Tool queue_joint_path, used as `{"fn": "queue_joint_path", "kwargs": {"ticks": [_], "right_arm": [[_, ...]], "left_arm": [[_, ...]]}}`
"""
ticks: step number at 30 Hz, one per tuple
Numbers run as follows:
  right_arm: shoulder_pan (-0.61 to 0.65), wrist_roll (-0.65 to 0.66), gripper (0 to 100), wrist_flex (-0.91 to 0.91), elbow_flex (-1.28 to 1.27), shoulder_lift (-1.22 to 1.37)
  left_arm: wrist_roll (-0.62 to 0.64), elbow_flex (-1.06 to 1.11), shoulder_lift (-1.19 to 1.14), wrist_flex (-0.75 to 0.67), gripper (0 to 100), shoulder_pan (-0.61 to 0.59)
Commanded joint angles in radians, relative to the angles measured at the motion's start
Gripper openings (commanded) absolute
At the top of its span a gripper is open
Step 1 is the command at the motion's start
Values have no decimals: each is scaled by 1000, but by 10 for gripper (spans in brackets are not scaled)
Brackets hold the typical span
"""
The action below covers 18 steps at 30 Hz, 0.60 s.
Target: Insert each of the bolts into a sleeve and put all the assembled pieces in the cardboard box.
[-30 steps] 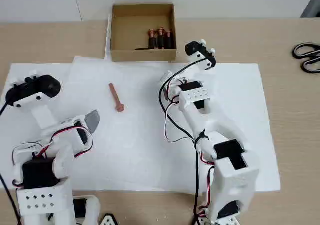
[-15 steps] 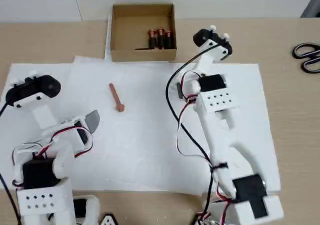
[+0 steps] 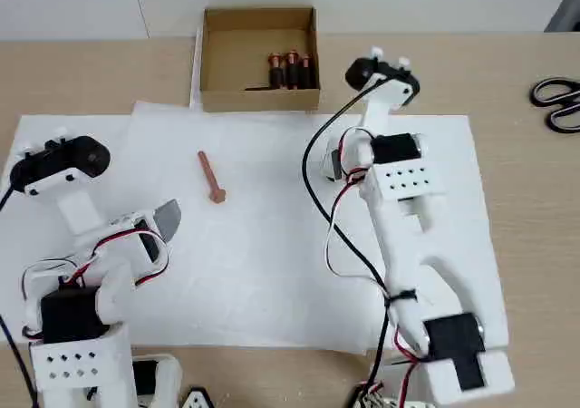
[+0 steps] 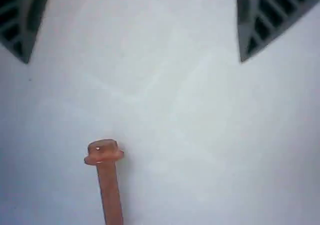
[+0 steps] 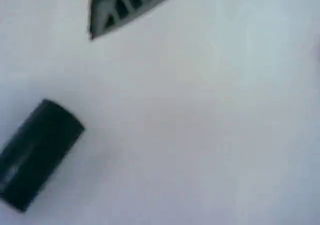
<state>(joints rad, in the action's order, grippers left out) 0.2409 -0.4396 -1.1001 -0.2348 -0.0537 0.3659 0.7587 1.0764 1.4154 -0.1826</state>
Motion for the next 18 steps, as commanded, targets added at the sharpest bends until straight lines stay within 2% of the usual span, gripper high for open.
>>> {"fn": "queue_joint_path", "kwargs": {"ticks": [1,9,18], "right_arm": [[7,-51,190,7,78,62],[10,-161,190,-2,301,294],[10,-183,190,4,417,461]], "left_arm": [[-5,-2,6,-23,251,2],[-5,-2,6,-23,251,2],[-5,-2,6,-23,251,2]]}}
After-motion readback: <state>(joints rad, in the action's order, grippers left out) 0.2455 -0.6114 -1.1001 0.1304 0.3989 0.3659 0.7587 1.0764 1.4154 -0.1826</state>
